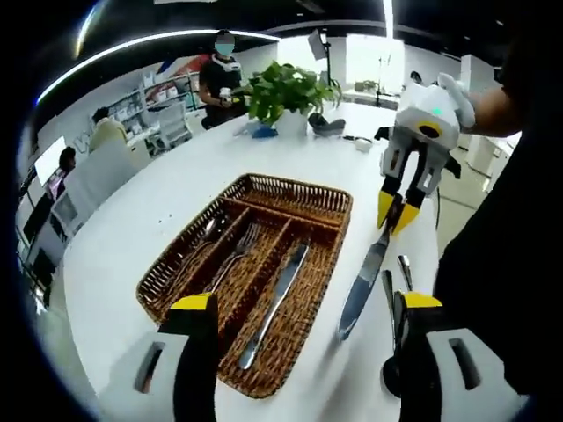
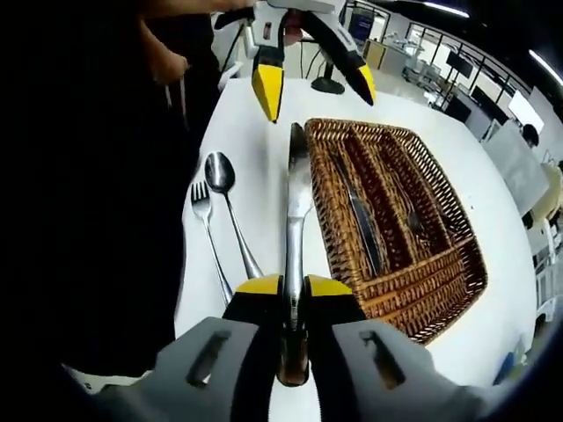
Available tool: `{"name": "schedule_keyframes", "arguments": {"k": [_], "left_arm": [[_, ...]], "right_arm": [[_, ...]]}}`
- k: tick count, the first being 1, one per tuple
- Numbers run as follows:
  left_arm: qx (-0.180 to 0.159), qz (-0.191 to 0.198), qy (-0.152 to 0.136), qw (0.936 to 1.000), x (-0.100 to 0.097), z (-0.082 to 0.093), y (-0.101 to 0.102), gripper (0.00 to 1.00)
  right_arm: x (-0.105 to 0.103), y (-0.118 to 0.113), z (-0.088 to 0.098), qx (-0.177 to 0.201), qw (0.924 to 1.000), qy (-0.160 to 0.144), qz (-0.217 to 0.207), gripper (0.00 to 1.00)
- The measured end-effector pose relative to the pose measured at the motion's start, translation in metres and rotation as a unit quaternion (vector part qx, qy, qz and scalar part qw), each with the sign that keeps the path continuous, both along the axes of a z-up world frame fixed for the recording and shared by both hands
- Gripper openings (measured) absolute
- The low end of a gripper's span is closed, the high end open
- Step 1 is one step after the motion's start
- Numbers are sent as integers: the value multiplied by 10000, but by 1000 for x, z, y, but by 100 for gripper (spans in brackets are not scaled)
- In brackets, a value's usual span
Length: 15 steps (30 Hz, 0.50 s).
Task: Arrange the knives, forks, and spoons in their matching storage slots by inserting each utensil handle-first until every utensil is classified and aligned in the correct compartment
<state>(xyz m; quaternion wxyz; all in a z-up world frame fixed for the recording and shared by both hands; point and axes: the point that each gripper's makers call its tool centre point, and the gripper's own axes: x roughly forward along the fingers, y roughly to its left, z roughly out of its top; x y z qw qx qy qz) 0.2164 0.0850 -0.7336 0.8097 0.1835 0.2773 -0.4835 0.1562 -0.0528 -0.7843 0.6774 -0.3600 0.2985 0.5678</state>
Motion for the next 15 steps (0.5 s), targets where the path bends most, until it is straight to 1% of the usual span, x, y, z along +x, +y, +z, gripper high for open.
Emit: {"name": "schedule_keyframes", "arguments": {"k": [2, 3, 4, 6, 7, 8, 10, 13, 15], "left_arm": [[-37, 196, -65, 9998, 3, 4, 8, 100], [-17, 375, -161, 9992, 7, 7, 16, 100], [-80, 517, -214, 9984, 9, 11, 20, 100], [-285, 880, -345, 9951, 17, 19, 29, 100], [-443, 968, -321, 9938, 16, 24, 31, 100], [-492, 1024, -300, 9931, 16, 25, 35, 100], [-456, 1108, -318, 9923, 13, 27, 44, 100], [-431, 1127, -360, 9920, 7, 28, 49, 100], [-314, 1109, -461, 9923, 4, 26, 54, 100]], "right_arm": [[2, 0, 4, -4, 10000, -26, 11, 6], [3, 0, 7, -16, 10000, -57, 32, 6], [4, 0, 9, -48, 10000, -55, 33, 6], [6, 0, 17, -65, 9999, -135, 57, 6], [7, 1, 20, -53, 9998, -164, 65, 6], [9, 1, 25, -57, 9998, -192, 76, 6], [11, 2, 32, -85, 9996, -238, 113, 6], [16, 2, 40, -125, 9994, -280, 175, 6], [21, 1, 44, -126, 9995, -224, 168, 6]]}}
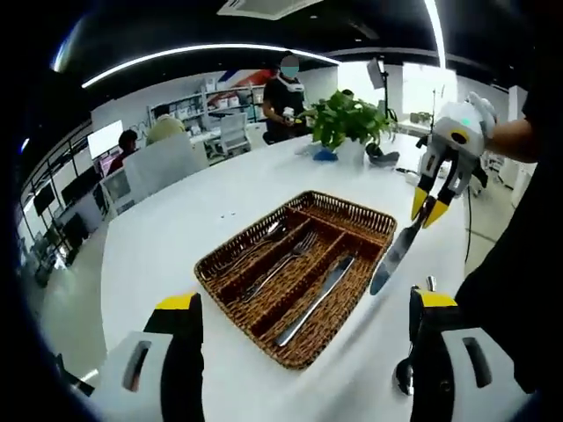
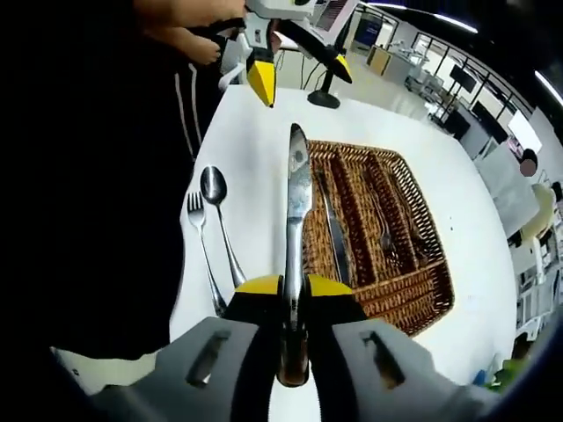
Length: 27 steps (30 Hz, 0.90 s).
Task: Arrange the knives, forks, and spoons in their matching storage slots by inserting each utensil handle-first until every utensil is classified and aligned in the correct compartment
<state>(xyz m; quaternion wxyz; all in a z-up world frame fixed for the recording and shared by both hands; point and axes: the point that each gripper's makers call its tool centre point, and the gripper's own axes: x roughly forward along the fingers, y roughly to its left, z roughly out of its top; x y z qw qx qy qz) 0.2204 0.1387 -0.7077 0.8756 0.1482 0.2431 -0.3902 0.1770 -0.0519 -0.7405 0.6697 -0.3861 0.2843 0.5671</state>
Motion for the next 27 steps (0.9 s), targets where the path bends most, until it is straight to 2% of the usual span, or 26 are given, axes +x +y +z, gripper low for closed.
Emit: {"name": "schedule_keyframes", "arguments": {"k": [1, 2, 5, 10, 13, 18, 27], "left_arm": [[218, 45, -223, 9995, 3, 0, 8, 100], [282, 114, -317, 9990, 5, 1, 12, 100], [167, 376, -301, 9987, 4, 5, 22, 100], [123, 473, -331, 9983, 1, 12, 29, 100], [183, 683, -280, 9971, 2, 14, 39, 100], [48, 854, -396, 9955, 2, 23, 49, 100], [55, 921, -536, 9943, 1, 23, 59, 100]], "right_arm": [[2, 0, 1, -1, 10000, 8, 4, 6], [5, -1, 2, -16, 10000, -6, -1, 6], [13, -1, 6, -45, 10000, -24, 13, 6], [21, 5, 14, -71, 9999, -33, 93, 6], [24, 9, 16, -103, 9998, 0, 140, 6], [30, 16, 18, -142, 9997, -30, 204, 6], [42, 30, 25, -179, 9994, -49, 281, 6]]}}
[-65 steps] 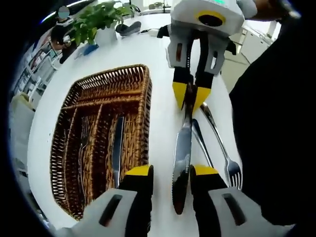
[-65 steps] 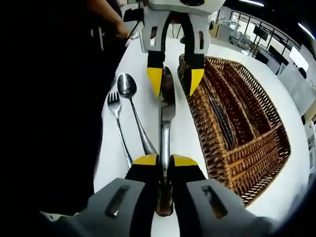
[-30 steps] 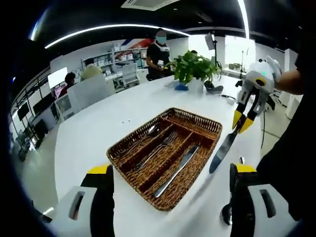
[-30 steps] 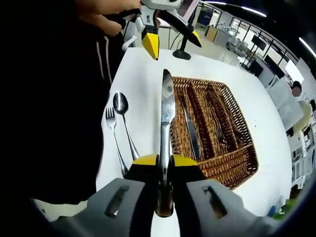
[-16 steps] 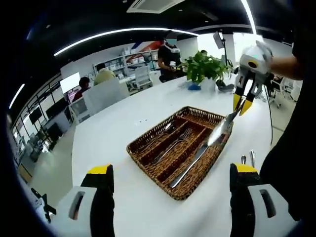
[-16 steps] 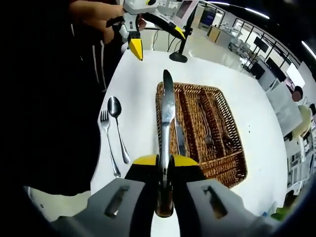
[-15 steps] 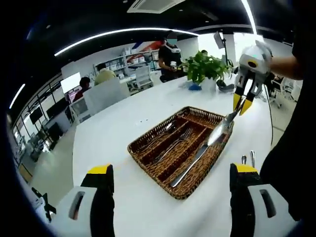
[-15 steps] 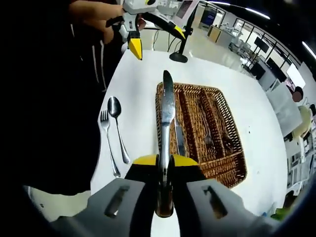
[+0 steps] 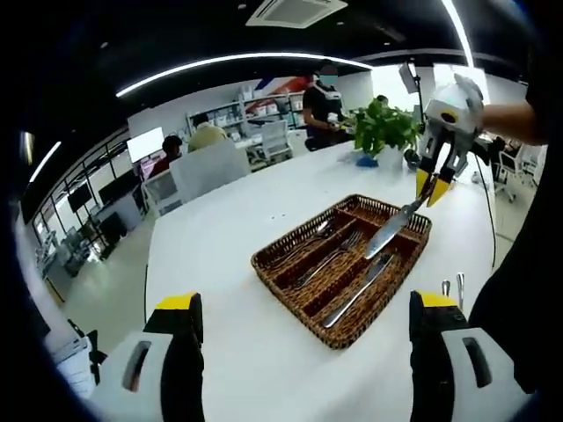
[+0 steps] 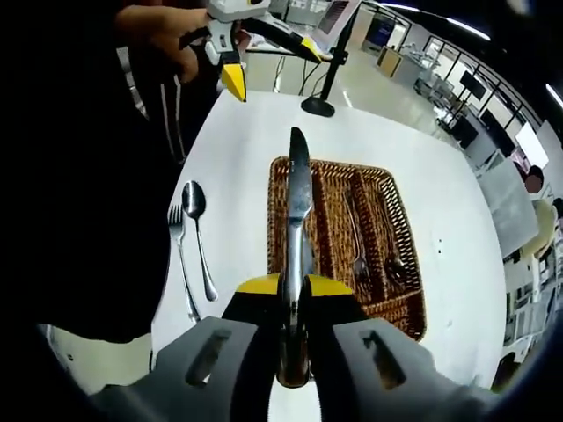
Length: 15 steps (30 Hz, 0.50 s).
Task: Arrange the knives, forks, and spoons in their matching storage slots by inserting each utensil handle-first until every utensil is classified and aligned in the correct compartment
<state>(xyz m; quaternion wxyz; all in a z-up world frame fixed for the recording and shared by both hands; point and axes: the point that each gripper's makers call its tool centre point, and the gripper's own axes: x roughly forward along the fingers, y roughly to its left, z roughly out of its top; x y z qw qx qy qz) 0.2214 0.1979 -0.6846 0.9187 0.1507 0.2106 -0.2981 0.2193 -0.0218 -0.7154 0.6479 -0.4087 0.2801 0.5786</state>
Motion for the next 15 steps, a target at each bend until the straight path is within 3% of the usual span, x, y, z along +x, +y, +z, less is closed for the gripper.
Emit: {"name": "schedule_keyframes", "arguments": {"k": [11, 15], "left_arm": [[-52, 45, -71, 10000, -3, 2, 3, 100], [12, -26, -66, 10000, -5, 2, 4, 100]], "right_arm": [[13, 9, 5, -15, 10000, -35, 80, 6], [22, 13, 2, 78, 9999, 113, 18, 6]]}}
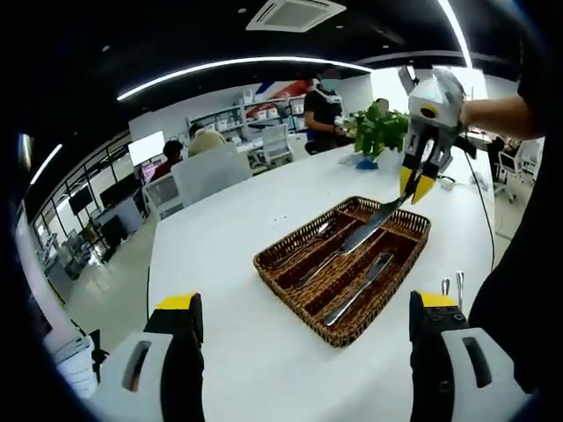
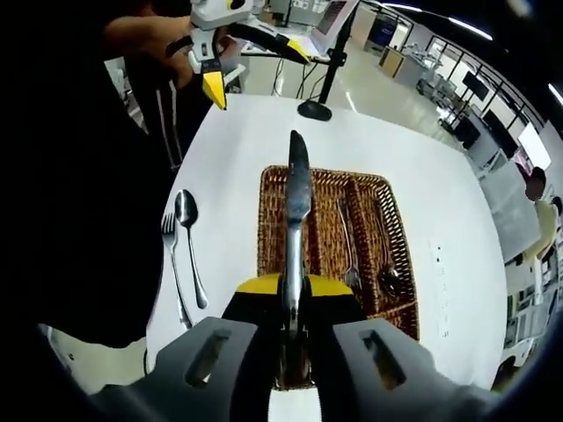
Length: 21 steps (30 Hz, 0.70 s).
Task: Arrange the knives, forks, and spoons in their matching storage slots by inserting each utensil handle-first until every utensil is classified and aligned in the correct compartment
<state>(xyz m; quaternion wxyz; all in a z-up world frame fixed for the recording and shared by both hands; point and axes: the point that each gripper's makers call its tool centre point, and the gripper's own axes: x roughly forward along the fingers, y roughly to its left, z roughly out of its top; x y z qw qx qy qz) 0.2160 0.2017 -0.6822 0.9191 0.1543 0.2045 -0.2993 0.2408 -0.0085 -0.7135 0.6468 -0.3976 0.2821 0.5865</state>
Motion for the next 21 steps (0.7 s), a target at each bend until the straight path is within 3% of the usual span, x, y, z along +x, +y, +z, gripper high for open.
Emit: {"name": "schedule_keyframes", "arguments": {"k": [7, 12, 21], "left_arm": [[-69, 8, 204, 9998, 0, 1, 4, 100], [8, 62, 124, 9999, 0, 2, 10, 99], [-62, 118, 148, 9998, -4, 3, 14, 99]], "right_arm": [[8, 4, 5, -87, 9999, -78, 105, 6], [11, 9, 12, -59, 9996, -148, 213, 6], [11, 15, 0, -57, 9995, -135, 271, 6]]}}
